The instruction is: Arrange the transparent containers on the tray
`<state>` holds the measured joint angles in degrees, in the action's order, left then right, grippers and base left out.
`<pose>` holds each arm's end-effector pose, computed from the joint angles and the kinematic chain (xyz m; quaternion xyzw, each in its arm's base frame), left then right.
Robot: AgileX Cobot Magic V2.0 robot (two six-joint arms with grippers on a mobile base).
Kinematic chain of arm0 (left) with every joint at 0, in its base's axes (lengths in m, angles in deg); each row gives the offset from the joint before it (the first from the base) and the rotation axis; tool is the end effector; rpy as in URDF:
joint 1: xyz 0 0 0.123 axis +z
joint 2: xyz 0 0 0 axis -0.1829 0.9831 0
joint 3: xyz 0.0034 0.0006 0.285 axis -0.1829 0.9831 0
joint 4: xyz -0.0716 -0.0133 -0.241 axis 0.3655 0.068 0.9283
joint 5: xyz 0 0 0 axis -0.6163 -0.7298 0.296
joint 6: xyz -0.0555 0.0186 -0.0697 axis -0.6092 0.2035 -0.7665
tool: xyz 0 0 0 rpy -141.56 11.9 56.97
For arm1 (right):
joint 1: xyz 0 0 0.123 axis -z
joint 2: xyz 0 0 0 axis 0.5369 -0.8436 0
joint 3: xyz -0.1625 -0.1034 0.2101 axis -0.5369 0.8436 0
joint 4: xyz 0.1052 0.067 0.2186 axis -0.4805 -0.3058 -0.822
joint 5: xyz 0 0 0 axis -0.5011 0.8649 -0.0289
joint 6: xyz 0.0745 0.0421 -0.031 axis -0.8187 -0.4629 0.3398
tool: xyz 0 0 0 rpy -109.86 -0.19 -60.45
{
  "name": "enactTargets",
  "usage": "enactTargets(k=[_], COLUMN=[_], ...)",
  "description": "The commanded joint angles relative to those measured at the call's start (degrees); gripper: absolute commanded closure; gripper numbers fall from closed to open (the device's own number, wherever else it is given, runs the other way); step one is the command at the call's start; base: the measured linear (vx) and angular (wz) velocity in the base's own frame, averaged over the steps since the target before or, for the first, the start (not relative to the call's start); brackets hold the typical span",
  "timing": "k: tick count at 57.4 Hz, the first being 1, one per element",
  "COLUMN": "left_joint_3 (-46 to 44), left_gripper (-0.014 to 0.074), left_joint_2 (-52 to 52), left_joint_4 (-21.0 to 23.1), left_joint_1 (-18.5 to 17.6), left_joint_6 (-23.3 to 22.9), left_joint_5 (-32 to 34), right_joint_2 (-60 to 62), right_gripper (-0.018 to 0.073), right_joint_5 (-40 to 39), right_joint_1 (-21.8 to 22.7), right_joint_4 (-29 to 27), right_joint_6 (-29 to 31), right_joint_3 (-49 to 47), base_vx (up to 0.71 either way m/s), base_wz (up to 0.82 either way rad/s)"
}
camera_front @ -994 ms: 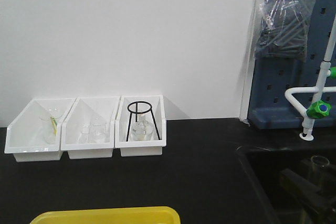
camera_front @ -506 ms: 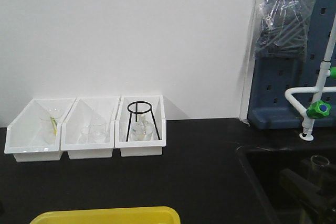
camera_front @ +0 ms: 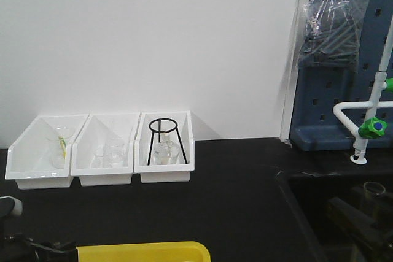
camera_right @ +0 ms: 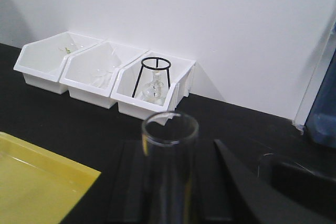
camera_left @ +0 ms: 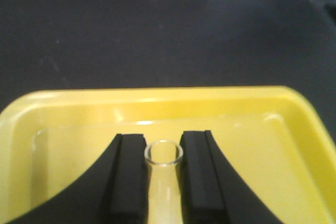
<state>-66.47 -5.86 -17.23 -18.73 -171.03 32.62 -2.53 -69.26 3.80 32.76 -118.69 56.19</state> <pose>0.2498 -0.0503 0.2112 -0.0560 0.8879 -0.1779 0.4205 0.1415 0.0712 0.3352 -0.2017 0.7287 0.1103 0.6451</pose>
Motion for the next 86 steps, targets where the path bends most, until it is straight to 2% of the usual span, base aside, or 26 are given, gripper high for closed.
enactTargets(k=[1, 8, 20, 27, 44, 53, 73, 78, 86], left_joint_3=[-2.0, -2.0, -1.8, -1.74, -1.74, -1.74, -1.74, -1.8, -1.84], left_gripper=[0.0597, 0.0597, 0.0597, 0.0597, 0.0592, 0.0505, 0.0192, 0.0159, 0.0153], left_joint_2=[0.82, 2.44, 4.86, 7.23, 12.77, 13.2, 14.34, 14.29, 12.33], left_joint_4=[-2.4, -7.09, -18.47, -22.4, -22.44, -22.44, -22.44, -22.44, -22.44], left_joint_1=[-0.33, -0.33, -0.33, -0.33, -0.33, -0.33, -0.33, -0.33, -0.33], left_joint_6=[-1.19, -5.61, -14.18, -17.66, -18.18, -18.18, -18.18, -18.18, -18.18], left_joint_5=[2.05, 1.87, 1.92, 1.11, -5.74, -7.49, -9.25, -9.6, -9.6], right_joint_2=[0.28, 0.28, 0.28, 0.28, 0.28, 0.28, 0.28, 0.28, 0.28], right_gripper=[0.0571, 0.0571, 0.0571, 0.0571, 0.0571, 0.0571, 0.0571, 0.0571, 0.0571], right_joint_5=[-3.86, -3.8, -3.75, -3.75, -3.75, -3.75, -3.98, -3.98, -3.98], right_joint_1=[0.06, 0.06, 0.06, 0.06, 0.06, 0.06, 0.06, 0.06, 0.06], right_joint_4=[0.77, 0.77, 0.77, 0.77, 0.77, 0.77, 0.71, 0.71, 0.42], right_joint_6=[0.24, 0.24, 0.24, 0.24, 0.24, 0.24, 0.24, 0.24, 0.24], right_joint_3=[-1.88, -1.88, -1.88, -1.88, -1.88, -1.88, -1.88, -1.88, -1.88], base_vx=[0.0, 0.0, 0.0, 0.0, 0.0, 0.0, 0.0, 0.0, 0.0], base_wz=[0.0, 0.0, 0.0, 0.0, 0.0, 0.0, 0.0, 0.0, 0.0])
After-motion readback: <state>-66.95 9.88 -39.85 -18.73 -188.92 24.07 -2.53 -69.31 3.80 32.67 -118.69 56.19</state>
